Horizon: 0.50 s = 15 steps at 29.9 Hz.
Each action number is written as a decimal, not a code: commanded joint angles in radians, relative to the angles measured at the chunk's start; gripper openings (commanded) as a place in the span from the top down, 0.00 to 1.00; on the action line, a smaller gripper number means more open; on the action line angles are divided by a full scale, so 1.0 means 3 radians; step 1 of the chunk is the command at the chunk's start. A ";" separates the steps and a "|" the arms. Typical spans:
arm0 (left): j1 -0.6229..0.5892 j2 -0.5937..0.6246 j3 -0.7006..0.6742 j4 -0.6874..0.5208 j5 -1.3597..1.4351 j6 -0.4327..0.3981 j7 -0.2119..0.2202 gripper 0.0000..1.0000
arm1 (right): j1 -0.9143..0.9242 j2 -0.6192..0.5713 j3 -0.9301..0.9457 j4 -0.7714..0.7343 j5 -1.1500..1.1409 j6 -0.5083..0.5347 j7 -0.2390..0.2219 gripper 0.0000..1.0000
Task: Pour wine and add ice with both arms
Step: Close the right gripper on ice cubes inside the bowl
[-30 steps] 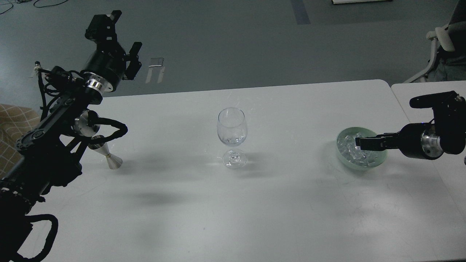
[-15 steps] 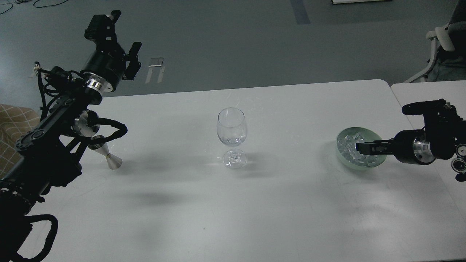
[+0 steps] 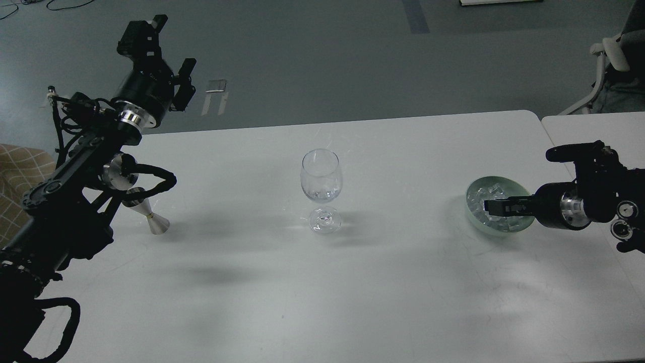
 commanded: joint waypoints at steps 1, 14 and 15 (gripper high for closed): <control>-0.0005 -0.0004 0.0000 0.0000 0.0000 -0.0001 -0.0005 0.02 | 0.0010 0.0024 0.0010 -0.0023 -0.0005 -0.0005 0.0000 0.37; 0.0000 -0.0004 0.0000 0.0000 0.0000 -0.0001 -0.0005 0.02 | 0.0031 0.0024 0.0015 -0.0023 0.0005 -0.0010 0.0000 0.40; 0.0000 -0.0004 0.0000 0.0000 0.0005 -0.0001 -0.0005 0.02 | 0.0031 0.0024 0.0015 -0.0023 0.0005 -0.0010 0.0000 0.40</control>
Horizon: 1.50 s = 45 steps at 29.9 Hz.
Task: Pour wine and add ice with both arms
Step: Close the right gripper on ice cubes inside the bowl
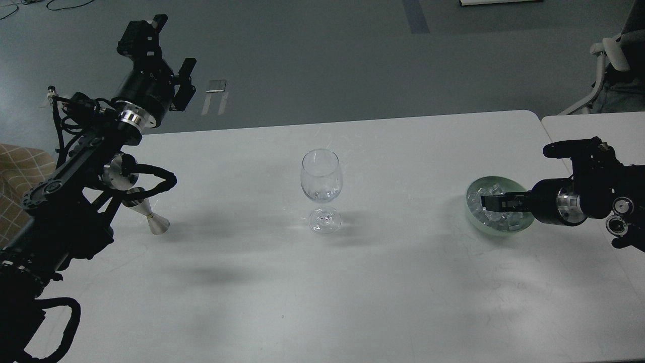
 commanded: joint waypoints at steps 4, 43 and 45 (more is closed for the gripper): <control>0.0000 0.0003 0.0000 0.0000 0.0000 0.0000 0.0000 0.02 | -0.0012 0.0001 0.0001 -0.0019 -0.0005 0.0005 0.0000 0.42; -0.0005 0.0008 0.0000 0.0000 0.0000 0.0000 0.0000 0.02 | 0.0003 -0.0005 0.0021 -0.0029 0.0046 0.0102 -0.0077 0.92; -0.0005 0.0008 0.0000 0.0000 0.0005 0.0000 0.0000 0.02 | 0.0008 -0.0025 0.0031 -0.0014 0.0051 0.0102 -0.0077 0.91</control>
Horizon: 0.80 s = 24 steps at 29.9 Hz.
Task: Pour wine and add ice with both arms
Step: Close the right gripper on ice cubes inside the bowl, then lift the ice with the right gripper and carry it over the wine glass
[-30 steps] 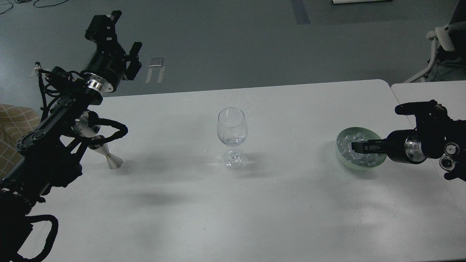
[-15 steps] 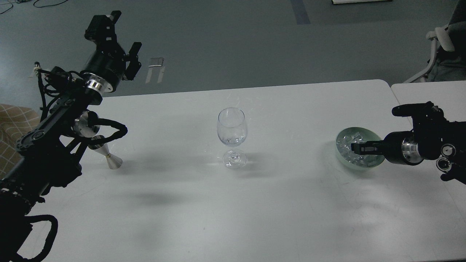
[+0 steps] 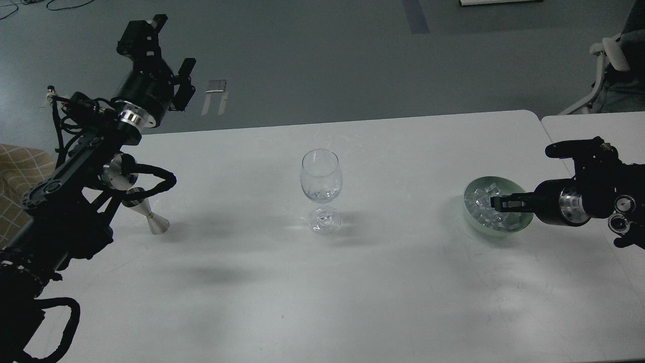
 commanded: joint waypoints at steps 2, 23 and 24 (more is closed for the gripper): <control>-0.0004 0.0000 0.0000 0.0000 0.0001 0.0000 0.0000 0.02 | 0.0011 -0.0065 0.0027 0.0065 0.0009 0.0021 0.0000 0.91; -0.0039 -0.0005 0.0005 0.0000 0.0001 0.0000 0.0000 0.02 | 0.0798 -0.0669 0.1126 0.0934 0.0285 0.0021 -0.0036 0.91; -0.0039 -0.0005 0.0005 0.0000 0.0001 0.0000 0.0000 0.02 | 0.0859 -0.0623 0.1126 0.0940 0.0285 0.0021 -0.0046 0.91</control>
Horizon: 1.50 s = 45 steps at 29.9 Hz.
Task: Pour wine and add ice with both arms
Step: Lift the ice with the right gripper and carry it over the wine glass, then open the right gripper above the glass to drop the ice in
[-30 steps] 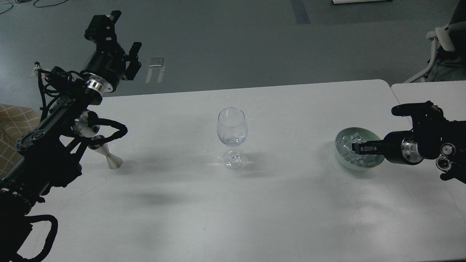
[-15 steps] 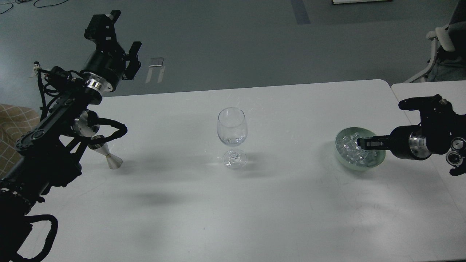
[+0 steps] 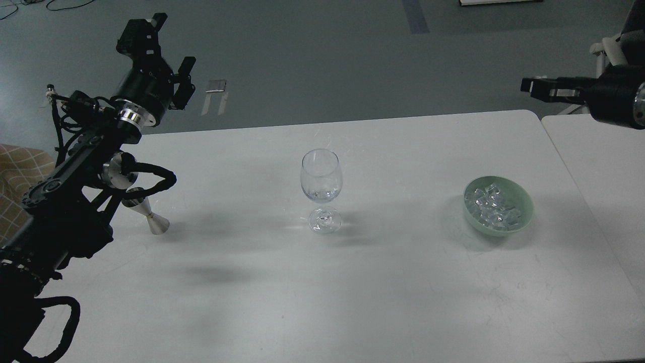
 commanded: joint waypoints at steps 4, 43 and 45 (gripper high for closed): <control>-0.0020 -0.0004 0.0003 0.0000 0.0002 0.0000 0.0000 0.02 | 0.0567 0.0480 -0.0028 0.0048 0.0020 0.0000 -0.0074 0.91; 0.0000 -0.0009 0.0003 0.0000 0.0002 0.0000 0.0000 0.02 | 0.0640 0.1984 -0.1050 -0.0028 -0.0097 0.0000 -0.0371 0.91; 0.0000 -0.0009 0.0003 0.0000 0.0002 0.0000 0.0000 0.02 | 0.0593 0.2045 -0.1045 -0.0059 -0.0164 0.0000 -0.0386 0.91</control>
